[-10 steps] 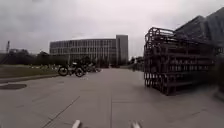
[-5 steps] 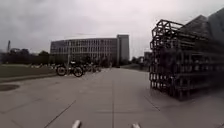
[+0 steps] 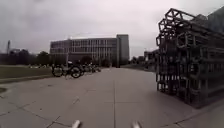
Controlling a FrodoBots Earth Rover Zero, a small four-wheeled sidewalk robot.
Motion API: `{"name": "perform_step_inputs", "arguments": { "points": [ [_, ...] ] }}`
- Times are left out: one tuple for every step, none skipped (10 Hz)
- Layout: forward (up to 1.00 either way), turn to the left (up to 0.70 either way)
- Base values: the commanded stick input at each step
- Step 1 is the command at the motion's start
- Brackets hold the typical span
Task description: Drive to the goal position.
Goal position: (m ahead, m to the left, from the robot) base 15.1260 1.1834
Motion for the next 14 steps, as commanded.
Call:
{"name": "perform_step_inputs", "arguments": {
  "points": [
    [0.85, 0.00],
    [0.85, 0.00],
    [0.85, 0.00],
    [0.85, 0.00],
    [0.85, 0.00],
    [0.85, 0.00],
    [0.85, 0.00],
    [0.85, 0.00],
    [0.85, 0.00],
    [0.85, 0.00],
    [0.85, 0.00],
    [0.85, -0.29],
    [0.85, -0.22],
    [0.85, 0.00]
  ]
}}
